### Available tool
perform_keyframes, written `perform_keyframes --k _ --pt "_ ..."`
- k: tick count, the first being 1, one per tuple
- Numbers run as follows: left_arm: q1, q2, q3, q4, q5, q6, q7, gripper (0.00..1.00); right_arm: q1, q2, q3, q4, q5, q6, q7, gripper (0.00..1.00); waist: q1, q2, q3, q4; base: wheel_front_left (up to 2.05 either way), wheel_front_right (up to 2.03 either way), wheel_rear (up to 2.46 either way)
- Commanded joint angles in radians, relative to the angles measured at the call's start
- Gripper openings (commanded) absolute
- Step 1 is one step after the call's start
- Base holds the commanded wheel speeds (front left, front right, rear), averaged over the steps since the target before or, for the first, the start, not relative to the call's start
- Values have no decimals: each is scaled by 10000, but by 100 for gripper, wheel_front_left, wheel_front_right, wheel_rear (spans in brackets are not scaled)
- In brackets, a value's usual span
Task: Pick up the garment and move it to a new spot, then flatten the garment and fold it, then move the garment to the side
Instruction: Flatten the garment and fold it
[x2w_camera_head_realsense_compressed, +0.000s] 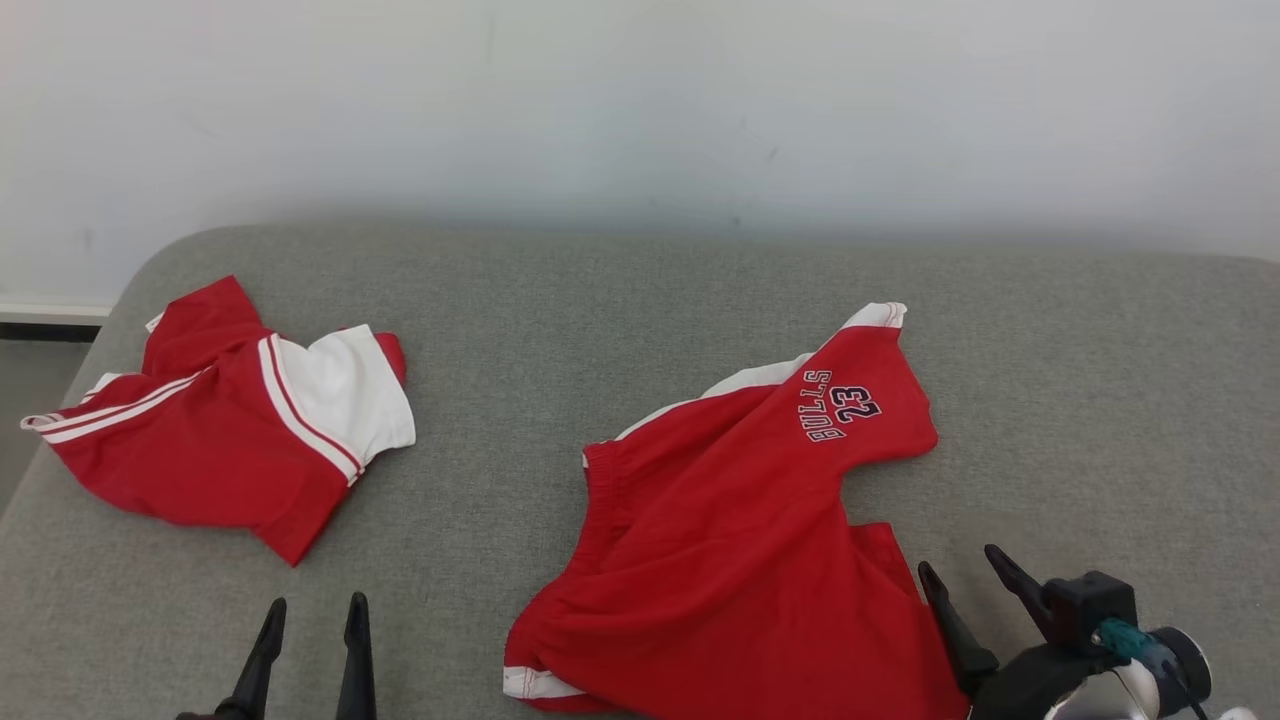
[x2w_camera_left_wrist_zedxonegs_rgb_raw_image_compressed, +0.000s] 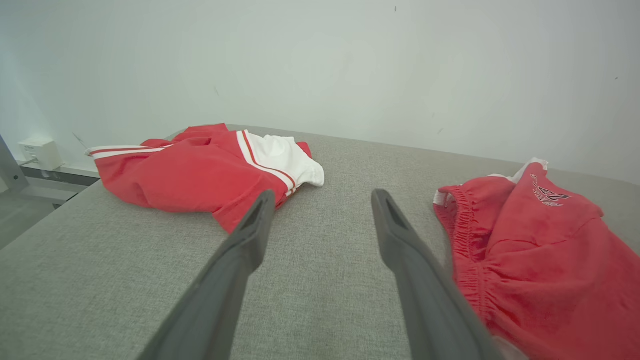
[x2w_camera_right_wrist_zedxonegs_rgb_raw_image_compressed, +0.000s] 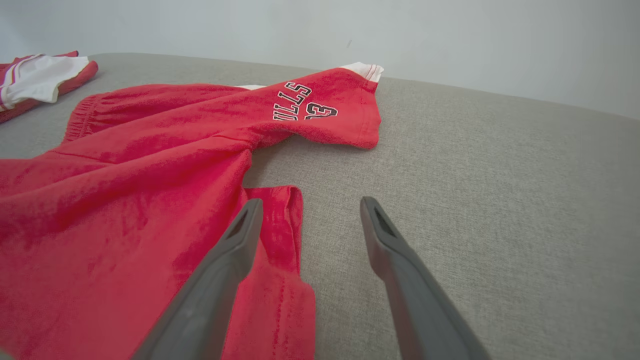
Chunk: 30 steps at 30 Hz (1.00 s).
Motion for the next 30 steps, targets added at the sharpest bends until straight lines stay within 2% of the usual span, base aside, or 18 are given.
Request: perform_keyframes --k 1,9,12,13,14,18,24,30 --pt "-98 -50 -15 20 61 -33 -32 100 -160 -58 69 73 48 3 43 100 0 0 69 151 0 0 0" --pt "-266 -167 -117 155 39 -53 -32 100 -1270 -223 816 1555 374 2 680 100 0 0 299 707 0 0 0" --pt "-313 -186 -115 205 26 -62 -32 100 -1587 -168 1056 2098 505 2 874 45 0 0 349 805 0 0 0" --pt "-331 -192 -109 215 26 -62 -32 100 -1683 -157 1147 2235 536 3 896 4 0 0 364 826 0 0 0" --pt "-345 -202 -128 222 30 -54 -32 100 -1780 -148 1244 2397 599 3 924 0 0 0 377 846 0 0 0" --pt "-336 -211 -148 199 1 -58 -33 100 -2124 -171 1464 2683 857 2 555 0 0 0 430 873 0 0 0" --pt "-355 -211 -99 145 -30 -60 -33 100 -2805 -380 1262 2371 1466 2 -418 0 0 0 504 779 0 0 0" --pt "-503 -213 -227 195 -60 -61 -33 100 -3700 -507 717 2438 2026 3 -217 0 0 0 630 811 0 0 0"
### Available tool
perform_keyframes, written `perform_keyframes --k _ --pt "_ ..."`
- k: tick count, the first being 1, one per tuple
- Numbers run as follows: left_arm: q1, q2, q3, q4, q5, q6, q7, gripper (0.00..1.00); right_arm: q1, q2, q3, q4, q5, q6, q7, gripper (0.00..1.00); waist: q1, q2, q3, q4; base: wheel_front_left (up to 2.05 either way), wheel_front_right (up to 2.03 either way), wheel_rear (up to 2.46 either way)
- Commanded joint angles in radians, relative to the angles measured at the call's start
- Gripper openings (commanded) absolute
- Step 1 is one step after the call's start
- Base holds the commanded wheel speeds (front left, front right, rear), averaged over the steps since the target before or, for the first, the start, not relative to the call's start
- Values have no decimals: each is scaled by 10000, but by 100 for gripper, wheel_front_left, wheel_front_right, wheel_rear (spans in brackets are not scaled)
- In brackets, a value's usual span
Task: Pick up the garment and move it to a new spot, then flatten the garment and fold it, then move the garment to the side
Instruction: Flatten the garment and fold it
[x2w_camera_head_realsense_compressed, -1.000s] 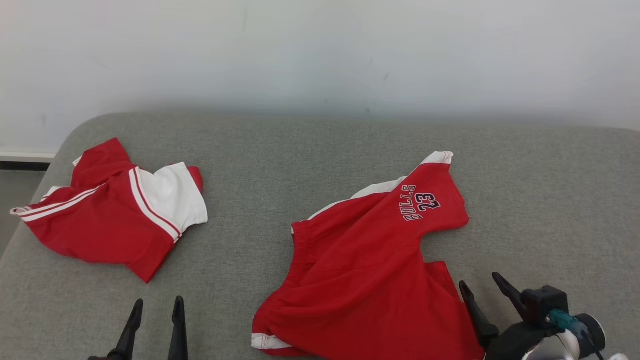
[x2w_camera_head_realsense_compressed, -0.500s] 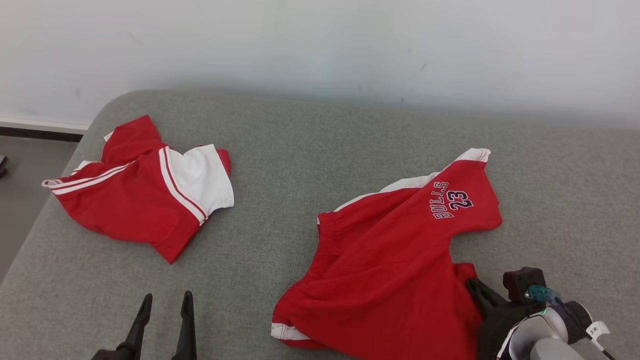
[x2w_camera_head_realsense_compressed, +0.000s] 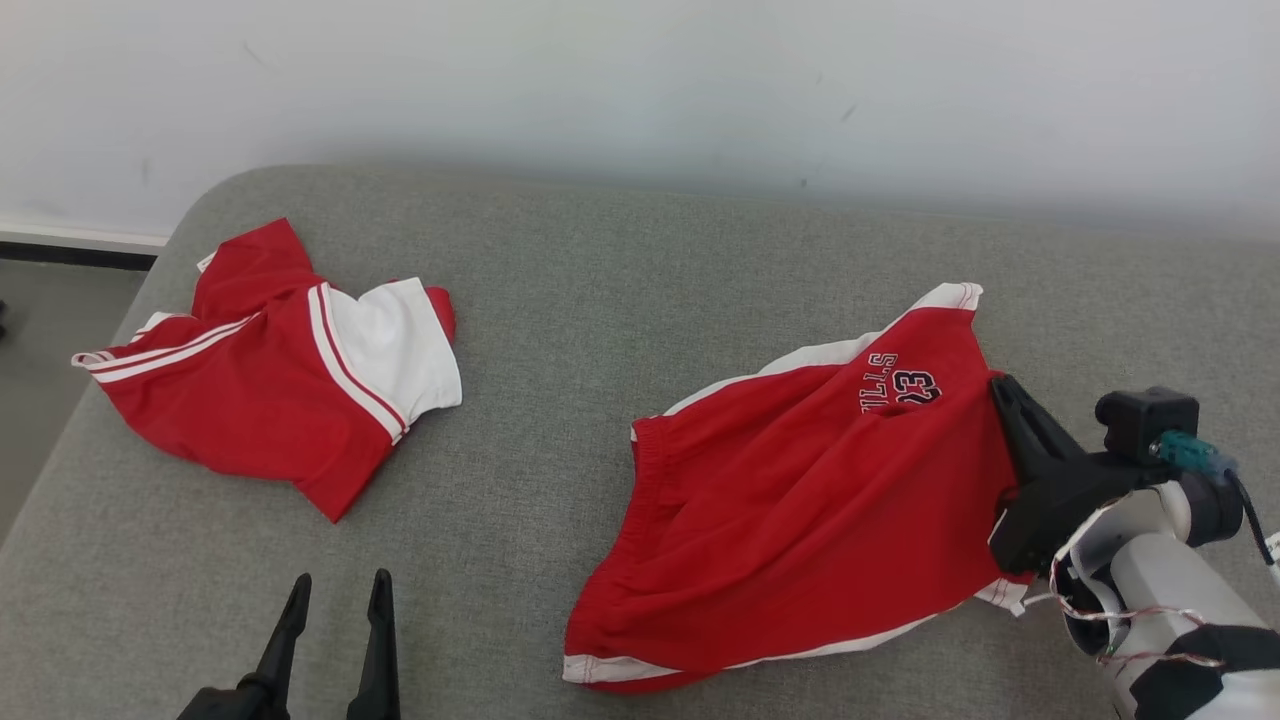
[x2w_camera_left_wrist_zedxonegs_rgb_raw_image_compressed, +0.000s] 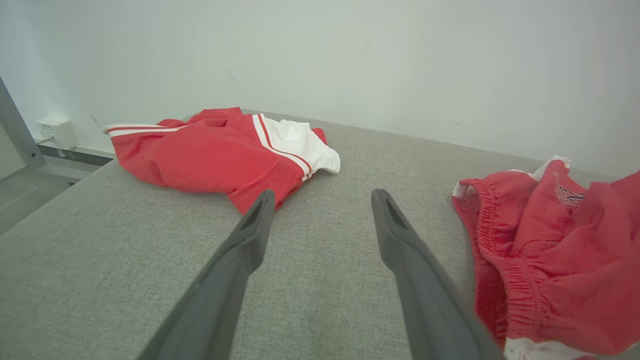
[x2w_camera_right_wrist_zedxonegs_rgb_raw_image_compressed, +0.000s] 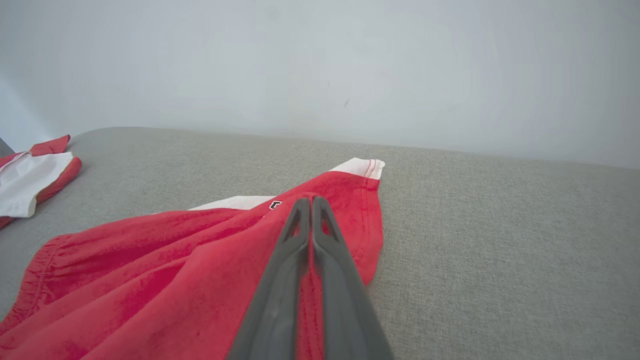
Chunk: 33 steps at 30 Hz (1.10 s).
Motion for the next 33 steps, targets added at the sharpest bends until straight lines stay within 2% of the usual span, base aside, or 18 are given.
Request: perform_keyframes --k 1,6,10,11,12,17,23,24,27,33 --pt "-160 -14 -52 31 -37 8 -33 100 -359 13 -126 214 141 5 183 0 -1 -1 65 57 0 0 0" --pt "-299 -31 -239 88 -88 7 -33 100 -1157 308 -226 1311 131 4 685 0 -1 -1 225 199 0 0 0" --pt "-373 -44 -271 121 -133 7 -33 100 -1601 487 -147 2053 -10 5 662 0 -1 -1 310 222 0 0 0" --pt "-382 -41 -280 140 -138 7 -33 100 -1716 518 -126 2290 -84 5 589 95 -1 -1 324 221 0 0 0" --pt "-389 -32 -294 156 -147 7 -33 100 -1829 576 -101 2471 -130 5 473 100 -1 -1 333 217 0 0 0" --pt "-348 55 -233 187 -179 7 -33 100 -1992 686 180 2906 -350 5 -286 100 -1 -1 193 16 0 0 0" --pt "-122 142 -136 171 -137 6 -33 100 -1437 426 413 2309 17 5 -770 100 -1 -1 -147 -368 0 0 0" --pt "-88 152 -100 153 -125 6 -33 100 -1281 354 376 2055 66 5 -807 100 -1 -1 -215 -448 0 0 0" --pt "120 142 3 43 -50 6 -33 100 -378 -17 -334 243 -51 5 -860 100 -1 -1 -377 -748 0 0 0" --pt "306 160 146 -117 32 6 -33 100 1717 88 -1742 -2587 -895 5 -848 100 -1 -1 -478 -1111 0 0 0"
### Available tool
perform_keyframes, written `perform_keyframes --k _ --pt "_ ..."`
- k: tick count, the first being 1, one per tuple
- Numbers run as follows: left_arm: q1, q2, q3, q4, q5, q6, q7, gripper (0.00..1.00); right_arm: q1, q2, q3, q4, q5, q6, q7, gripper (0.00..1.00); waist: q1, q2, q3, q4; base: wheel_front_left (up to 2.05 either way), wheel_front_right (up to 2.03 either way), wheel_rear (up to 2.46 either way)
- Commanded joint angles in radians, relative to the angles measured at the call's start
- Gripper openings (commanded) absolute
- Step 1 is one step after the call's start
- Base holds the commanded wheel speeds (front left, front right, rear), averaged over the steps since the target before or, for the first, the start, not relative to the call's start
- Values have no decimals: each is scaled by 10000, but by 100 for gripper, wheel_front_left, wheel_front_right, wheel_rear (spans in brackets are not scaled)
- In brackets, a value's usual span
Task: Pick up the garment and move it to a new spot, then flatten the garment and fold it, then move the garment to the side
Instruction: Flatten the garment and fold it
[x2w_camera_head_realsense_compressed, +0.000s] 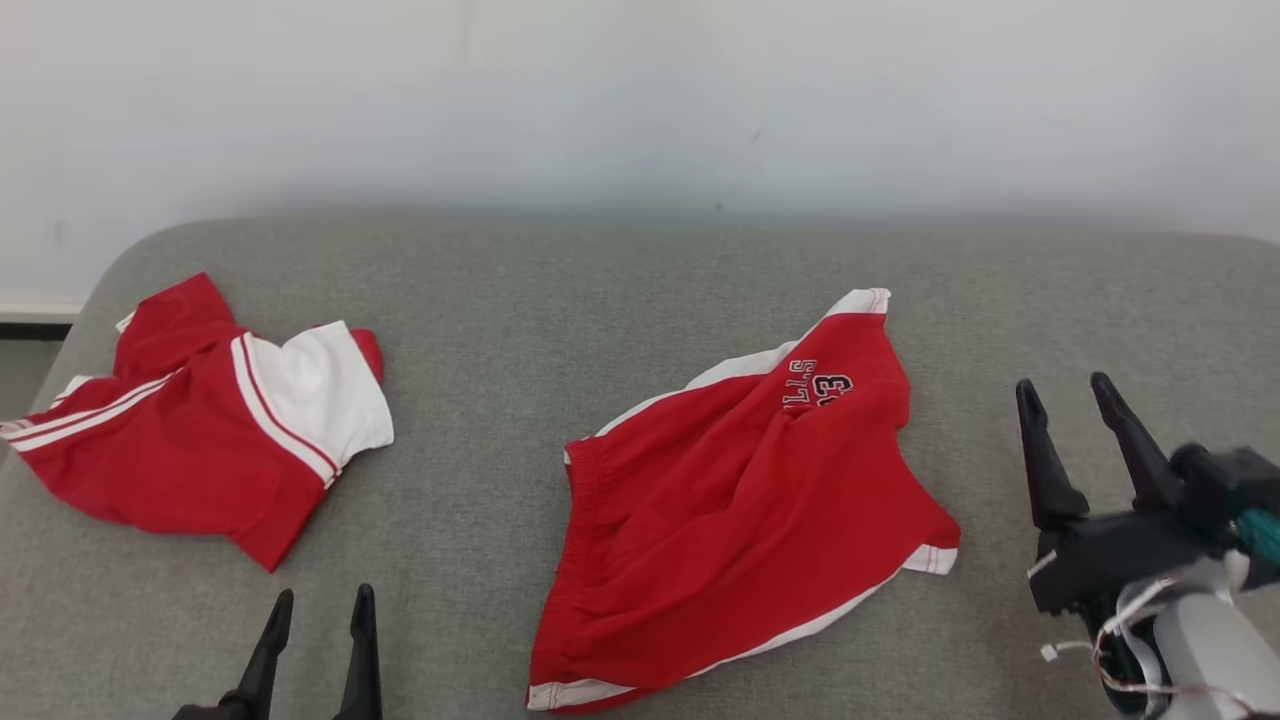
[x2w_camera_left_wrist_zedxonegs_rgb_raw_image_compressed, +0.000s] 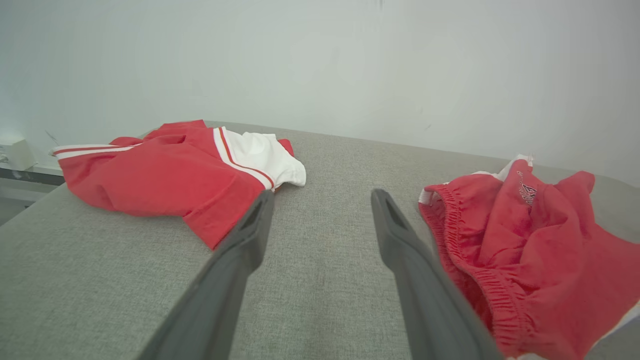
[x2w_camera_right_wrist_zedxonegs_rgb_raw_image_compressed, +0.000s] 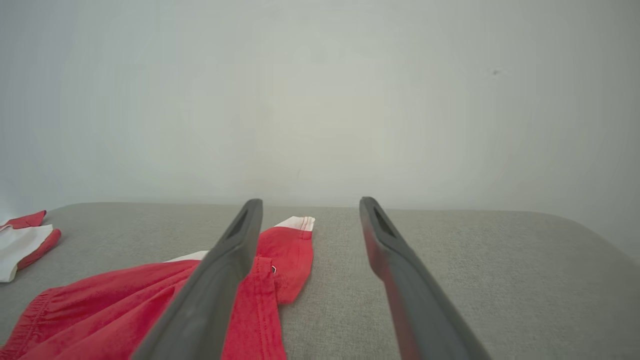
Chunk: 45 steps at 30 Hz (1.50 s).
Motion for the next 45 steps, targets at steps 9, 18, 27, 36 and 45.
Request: perform_keyframes --k 9,18,27,36,45 --pt "276 -27 133 -148 147 9 -33 100 2696 690 -941 -2746 -910 5 0 100 0 -1 -252 -418 0 0 0" --pt "286 -16 61 -203 141 9 -33 100 4356 1406 -1313 -3851 -1157 4 -2 100 0 -1 -211 -363 0 0 0" --pt "328 266 -722 50 4 8 -33 100 4463 1503 -1346 -3558 -1218 5 -1 100 0 -1 -39 -315 0 0 0" --pt "-104 1266 -3297 849 -534 12 -33 100 3279 857 -1002 -1893 -1143 5 -1 100 0 -1 490 -250 0 0 0" --pt "-867 1602 -4806 1659 -1030 12 -33 100 2039 707 -236 278 -1096 5 5 100 0 -1 893 -101 0 0 0"
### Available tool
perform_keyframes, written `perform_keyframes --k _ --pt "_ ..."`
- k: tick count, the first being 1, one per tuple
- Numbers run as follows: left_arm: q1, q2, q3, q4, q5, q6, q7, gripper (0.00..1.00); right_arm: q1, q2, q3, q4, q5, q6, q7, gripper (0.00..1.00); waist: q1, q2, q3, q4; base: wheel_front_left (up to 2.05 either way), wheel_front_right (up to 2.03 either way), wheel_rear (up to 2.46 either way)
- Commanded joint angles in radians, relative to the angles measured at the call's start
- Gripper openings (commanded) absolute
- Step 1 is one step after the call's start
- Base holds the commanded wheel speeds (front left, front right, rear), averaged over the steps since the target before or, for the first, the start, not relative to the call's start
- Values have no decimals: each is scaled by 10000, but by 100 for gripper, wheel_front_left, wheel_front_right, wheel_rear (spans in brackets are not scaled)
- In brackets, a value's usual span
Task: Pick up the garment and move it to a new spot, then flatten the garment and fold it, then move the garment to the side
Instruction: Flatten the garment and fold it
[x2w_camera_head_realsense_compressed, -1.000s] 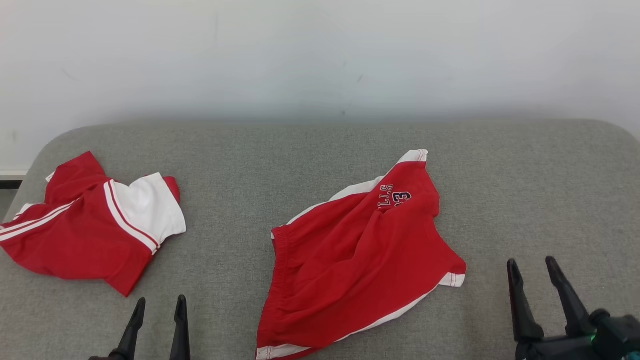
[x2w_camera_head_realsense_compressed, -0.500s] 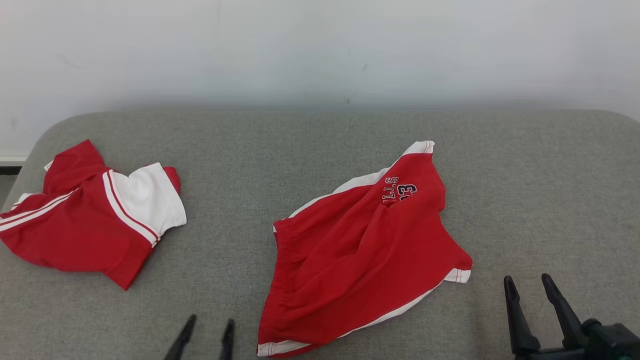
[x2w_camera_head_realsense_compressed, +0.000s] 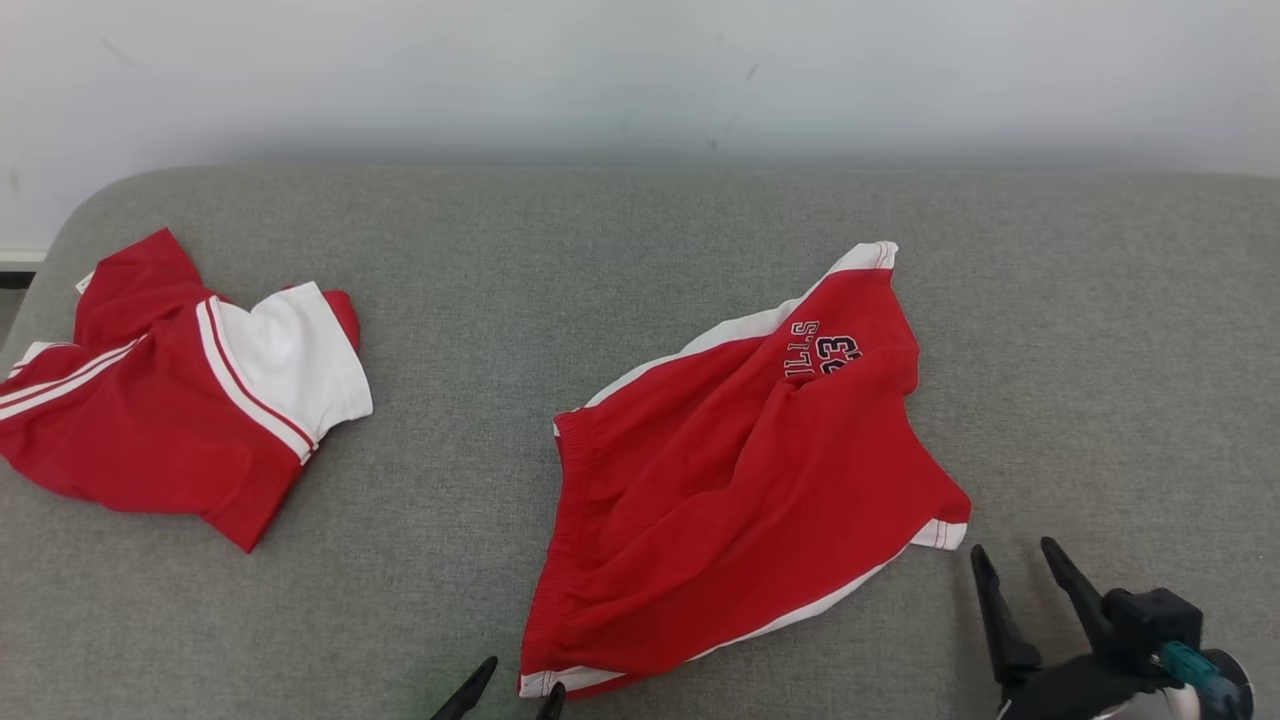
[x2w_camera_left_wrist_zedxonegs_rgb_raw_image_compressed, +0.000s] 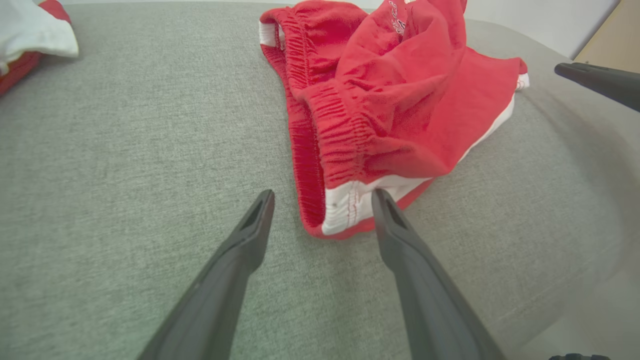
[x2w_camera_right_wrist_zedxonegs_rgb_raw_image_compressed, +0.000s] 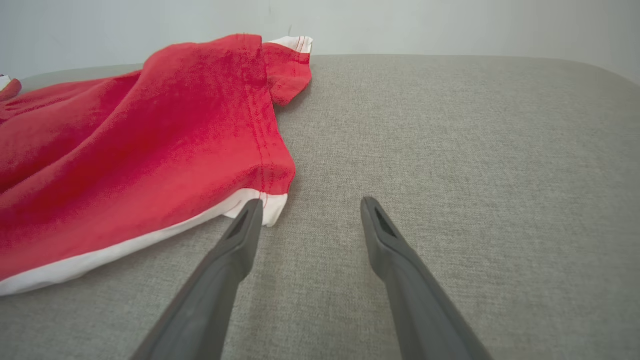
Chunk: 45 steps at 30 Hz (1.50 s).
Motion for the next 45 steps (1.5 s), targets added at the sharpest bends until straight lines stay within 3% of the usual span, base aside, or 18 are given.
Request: perform_keyframes --k 1,9,10,11,12,21,29,33,39,45 --pt "-225 78 -150 172 -99 18 -33 100 -303 -20 196 426 26 5 3 100 -1 -1 106 53 0 0 0" --pt "-706 156 -744 660 -395 18 -33 100 -1386 247 1077 1975 236 4 -2 100 -1 -1 253 77 0 0 0" --pt "-763 162 -799 696 -423 18 -33 69 -1555 293 1161 2185 322 5 -2 100 -1 -1 264 95 0 0 0" --pt "-840 167 -851 723 -463 18 -33 44 -1696 322 1278 2375 419 5 -1 50 -1 -1 284 117 0 0 0" --pt "-902 173 -910 739 -508 18 -33 0 -1807 333 1348 2581 531 5 1 0 -1 -1 290 138 0 0 0" --pt "-968 154 -908 411 -661 18 -33 0 -1743 97 1427 1900 822 5 -5 0 -1 -1 206 210 0 0 0" --pt "-855 175 31 -715 -705 18 -31 0 -993 -257 1688 383 1251 5 -4 0 -1 -1 -85 -102 0 0 0" --pt "-1538 344 462 -1221 -774 18 -34 0 -1429 -635 2020 -354 1723 5 -3 0 -1 -1 -75 -351 0 0 0" --pt "-4751 1369 -151 -1173 -1462 18 282 0 -3590 -1142 2311 -1281 2465 4 588 0 -1 -1 672 -712 0 0 0" --pt "-8648 2218 -708 -856 -2764 18 1294 0 -6682 -1107 2016 -1109 3120 5 1347 0 -1 -1 2049 -993 0 0 0"
